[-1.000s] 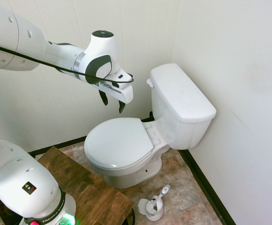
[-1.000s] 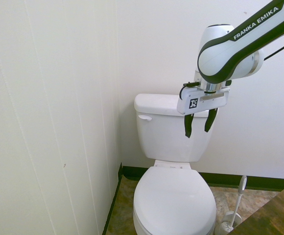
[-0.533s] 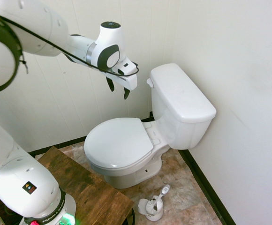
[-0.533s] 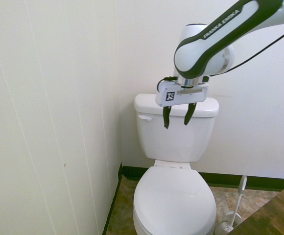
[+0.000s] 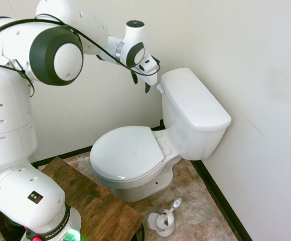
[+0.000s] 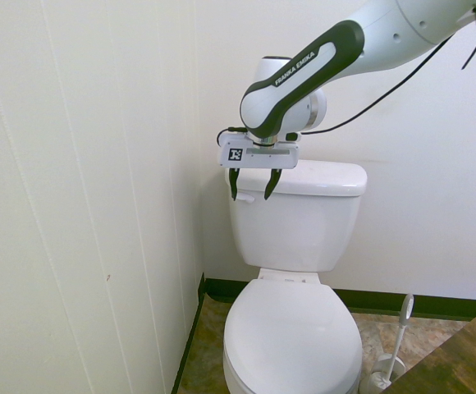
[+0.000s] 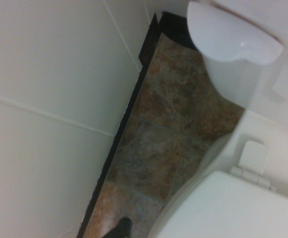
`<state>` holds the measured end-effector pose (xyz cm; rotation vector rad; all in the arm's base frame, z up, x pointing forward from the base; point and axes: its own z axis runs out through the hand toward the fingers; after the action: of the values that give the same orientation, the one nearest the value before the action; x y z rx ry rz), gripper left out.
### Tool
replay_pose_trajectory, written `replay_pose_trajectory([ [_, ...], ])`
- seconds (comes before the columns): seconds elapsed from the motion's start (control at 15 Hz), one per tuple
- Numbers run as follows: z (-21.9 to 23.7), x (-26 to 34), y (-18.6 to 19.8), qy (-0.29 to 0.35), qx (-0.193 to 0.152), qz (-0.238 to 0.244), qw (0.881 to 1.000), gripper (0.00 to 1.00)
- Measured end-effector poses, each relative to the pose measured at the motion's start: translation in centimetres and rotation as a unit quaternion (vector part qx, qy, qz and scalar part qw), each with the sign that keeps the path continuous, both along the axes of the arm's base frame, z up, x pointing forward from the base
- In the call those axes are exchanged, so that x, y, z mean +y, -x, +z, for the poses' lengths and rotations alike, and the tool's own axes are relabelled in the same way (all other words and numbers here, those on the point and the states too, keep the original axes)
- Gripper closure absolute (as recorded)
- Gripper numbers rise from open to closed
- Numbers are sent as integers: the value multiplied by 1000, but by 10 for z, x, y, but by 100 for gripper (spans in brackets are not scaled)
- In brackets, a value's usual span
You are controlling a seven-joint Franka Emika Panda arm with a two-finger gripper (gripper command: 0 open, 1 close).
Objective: Flush the toilet
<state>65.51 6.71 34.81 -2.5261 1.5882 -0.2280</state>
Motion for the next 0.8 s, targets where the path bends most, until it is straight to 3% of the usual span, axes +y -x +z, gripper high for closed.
replay_pose_trajectory([
  [0.8, -5, -14, -82, 27, -53, -82, 995, 100],
])
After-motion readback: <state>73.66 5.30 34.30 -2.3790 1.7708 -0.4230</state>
